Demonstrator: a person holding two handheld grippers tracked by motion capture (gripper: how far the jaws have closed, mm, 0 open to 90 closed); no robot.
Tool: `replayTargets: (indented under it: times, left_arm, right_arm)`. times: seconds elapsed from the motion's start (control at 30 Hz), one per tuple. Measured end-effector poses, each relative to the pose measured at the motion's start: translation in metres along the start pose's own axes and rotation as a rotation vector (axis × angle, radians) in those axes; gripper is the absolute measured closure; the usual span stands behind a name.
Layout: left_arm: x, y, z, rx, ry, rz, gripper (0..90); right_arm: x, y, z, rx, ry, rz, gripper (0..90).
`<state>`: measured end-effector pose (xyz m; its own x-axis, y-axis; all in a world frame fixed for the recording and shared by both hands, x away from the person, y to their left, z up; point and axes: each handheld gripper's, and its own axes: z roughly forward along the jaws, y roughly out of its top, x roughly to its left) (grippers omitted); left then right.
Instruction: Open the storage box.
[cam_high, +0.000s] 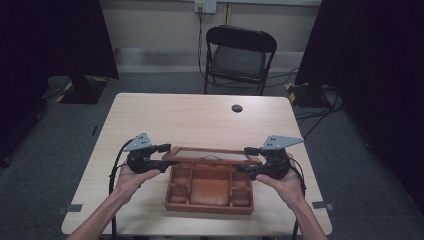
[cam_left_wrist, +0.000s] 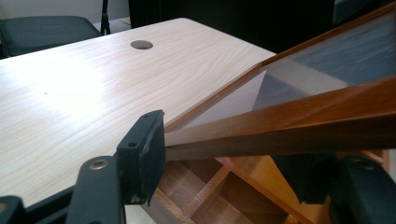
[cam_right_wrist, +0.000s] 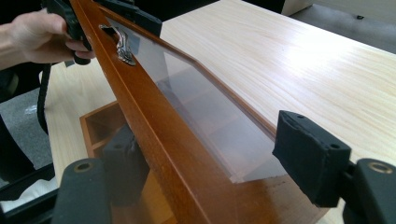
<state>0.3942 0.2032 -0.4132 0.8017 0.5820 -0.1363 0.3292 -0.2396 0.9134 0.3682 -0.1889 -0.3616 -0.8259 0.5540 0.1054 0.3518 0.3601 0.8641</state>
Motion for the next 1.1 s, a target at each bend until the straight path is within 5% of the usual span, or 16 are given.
replayTargets:
  times: [0.27,1.1]
  left_arm:
    - [0.003,0.005,0.012,0.003,-0.021,0.026,38.7]
    - [0.018,0.019,0.021,-0.019,-0.038,-0.004,45.5]
  right_arm:
    - [-0.008,0.002,0.002,-0.018,-0.007,0.021,29.4]
    - [-0.037,0.011,0.020,-0.059,-0.022,0.069,36.6]
